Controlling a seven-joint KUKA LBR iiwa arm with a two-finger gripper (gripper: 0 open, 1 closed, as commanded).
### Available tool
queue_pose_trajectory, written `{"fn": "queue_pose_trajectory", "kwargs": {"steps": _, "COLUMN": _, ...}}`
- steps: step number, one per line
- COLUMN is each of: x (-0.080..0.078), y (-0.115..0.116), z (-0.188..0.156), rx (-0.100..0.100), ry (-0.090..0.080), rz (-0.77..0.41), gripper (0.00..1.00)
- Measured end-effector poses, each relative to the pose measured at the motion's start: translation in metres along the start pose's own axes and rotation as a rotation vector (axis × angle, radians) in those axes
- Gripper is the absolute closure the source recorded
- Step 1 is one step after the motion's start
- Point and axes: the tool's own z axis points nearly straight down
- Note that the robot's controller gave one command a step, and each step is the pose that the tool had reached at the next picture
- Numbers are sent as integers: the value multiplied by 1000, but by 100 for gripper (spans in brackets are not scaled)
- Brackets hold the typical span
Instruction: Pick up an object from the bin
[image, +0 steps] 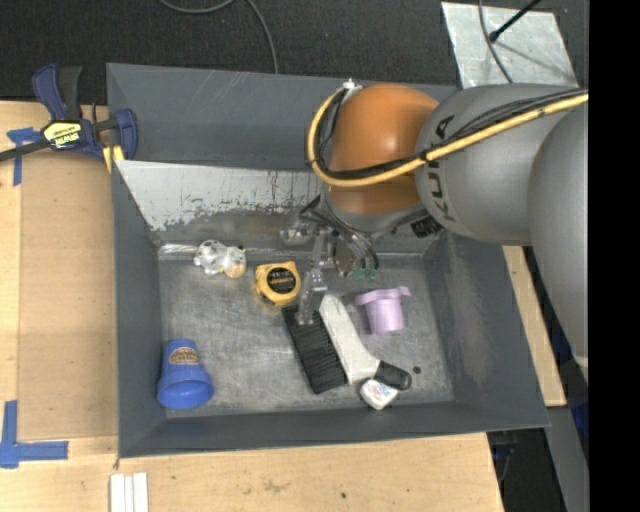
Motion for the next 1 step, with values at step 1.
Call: {"fn": "queue_pose_trajectory", "kwargs": {"steps": 1, "x": 0, "y": 0, "z": 0, "rx": 0, "ry": 0, "rz": 0, "gripper": 0}}
